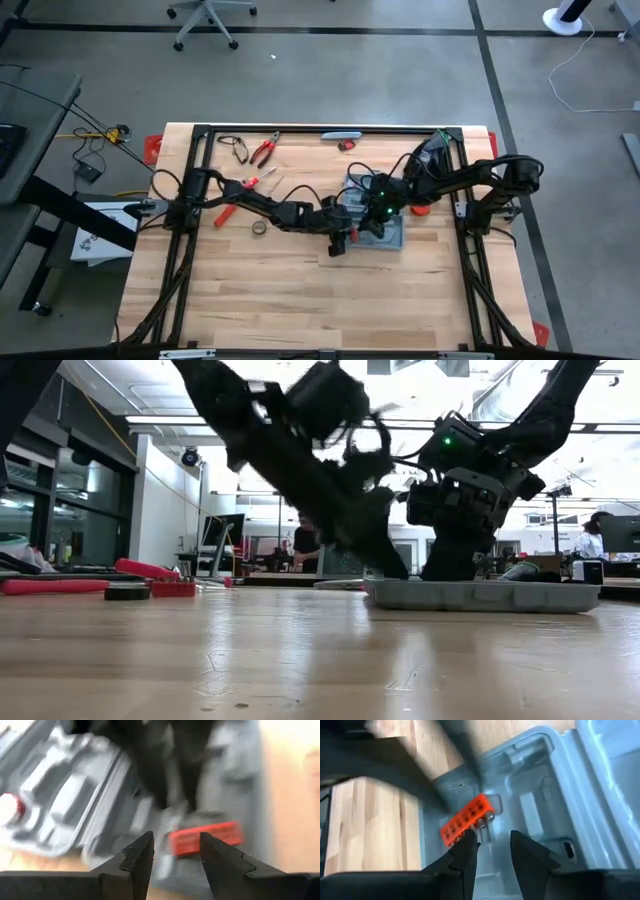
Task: Prefit tool cases
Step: Put the right orange multi-bit set into the gray tool case
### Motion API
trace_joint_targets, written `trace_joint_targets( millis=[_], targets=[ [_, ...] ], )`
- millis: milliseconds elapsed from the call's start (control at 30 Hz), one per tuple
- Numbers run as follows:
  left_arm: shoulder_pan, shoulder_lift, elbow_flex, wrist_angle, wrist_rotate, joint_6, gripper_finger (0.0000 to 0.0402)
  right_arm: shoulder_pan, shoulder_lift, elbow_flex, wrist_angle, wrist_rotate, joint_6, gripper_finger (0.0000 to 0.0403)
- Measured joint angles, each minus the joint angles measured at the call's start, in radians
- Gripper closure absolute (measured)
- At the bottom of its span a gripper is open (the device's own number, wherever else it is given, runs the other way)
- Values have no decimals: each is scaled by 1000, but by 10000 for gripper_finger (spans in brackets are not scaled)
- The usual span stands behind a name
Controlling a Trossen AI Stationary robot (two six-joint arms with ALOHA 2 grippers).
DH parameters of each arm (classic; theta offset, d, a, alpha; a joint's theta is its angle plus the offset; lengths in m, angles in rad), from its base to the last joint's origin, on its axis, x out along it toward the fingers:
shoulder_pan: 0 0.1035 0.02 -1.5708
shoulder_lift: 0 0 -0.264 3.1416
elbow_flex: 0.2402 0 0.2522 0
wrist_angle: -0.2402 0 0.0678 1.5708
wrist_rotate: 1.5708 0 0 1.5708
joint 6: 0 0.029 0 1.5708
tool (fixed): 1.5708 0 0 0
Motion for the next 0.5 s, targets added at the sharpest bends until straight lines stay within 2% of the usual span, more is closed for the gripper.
trace_joint_targets(
  millis=[133, 233, 367, 500],
  targets=[
    [-38, -36, 6, -14, -2, 40, 272, 0, 0, 0, 29, 2, 32, 293],
    [-53, -25, 1, -88, -37, 44, 280, 12, 0, 0, 80, 16, 69, 293],
    [-64, -22, 3, -157, -103, 18, 286, 71, 0, 0, 107, 148, 93, 293],
    [-68, -24, 5, -182, -112, -5, 286, 96, 0, 0, 66, 188, 104, 293]
  ],
)
